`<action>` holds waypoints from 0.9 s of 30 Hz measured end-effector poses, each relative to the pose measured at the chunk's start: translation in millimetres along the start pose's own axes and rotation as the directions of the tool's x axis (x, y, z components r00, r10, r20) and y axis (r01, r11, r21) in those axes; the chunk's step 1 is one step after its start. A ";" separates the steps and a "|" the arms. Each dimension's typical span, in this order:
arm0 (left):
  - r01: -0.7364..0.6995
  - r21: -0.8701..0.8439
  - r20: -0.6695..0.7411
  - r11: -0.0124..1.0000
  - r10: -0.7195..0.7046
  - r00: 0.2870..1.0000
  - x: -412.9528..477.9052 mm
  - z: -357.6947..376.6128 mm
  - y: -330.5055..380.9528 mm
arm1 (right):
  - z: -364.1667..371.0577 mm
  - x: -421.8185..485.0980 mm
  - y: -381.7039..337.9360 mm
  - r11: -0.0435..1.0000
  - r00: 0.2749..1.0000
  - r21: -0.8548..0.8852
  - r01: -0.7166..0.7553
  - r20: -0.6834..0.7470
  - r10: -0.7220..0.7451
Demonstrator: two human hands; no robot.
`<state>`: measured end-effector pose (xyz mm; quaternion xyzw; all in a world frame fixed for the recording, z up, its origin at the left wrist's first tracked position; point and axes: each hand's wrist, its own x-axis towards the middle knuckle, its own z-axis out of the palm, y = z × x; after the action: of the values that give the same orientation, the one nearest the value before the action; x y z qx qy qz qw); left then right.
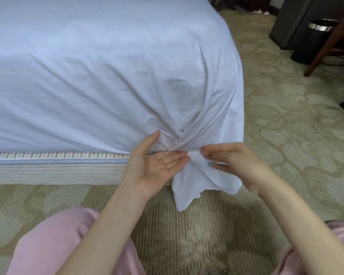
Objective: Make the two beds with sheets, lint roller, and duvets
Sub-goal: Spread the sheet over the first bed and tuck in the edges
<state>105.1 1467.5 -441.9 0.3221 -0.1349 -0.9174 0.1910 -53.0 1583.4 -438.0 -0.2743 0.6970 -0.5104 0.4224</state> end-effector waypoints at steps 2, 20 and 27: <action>-0.015 -0.120 0.050 0.993 0.021 0.999 1.0 -0.9 -1.0 | -13.9 4.6 -5.5 0.894 0.981 0.422 -0.150 -0.047 0.187; -0.470 0.262 0.204 0.843 0.428 0.881 33.8 31.8 1.8 | 41.4 78.4 -21.0 0.219 0.978 0.960 -0.173 0.194 -0.078; -0.474 0.283 0.273 0.834 0.404 0.873 39.1 29.8 4.6 | -20.4 44.8 -5.4 0.975 0.898 0.214 0.053 -0.438 0.047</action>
<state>59.1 1450.0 -438.7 0.2156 -0.3809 -0.8387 0.3241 -93.1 1555.0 -444.2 -0.1043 0.7131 -0.6338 0.2809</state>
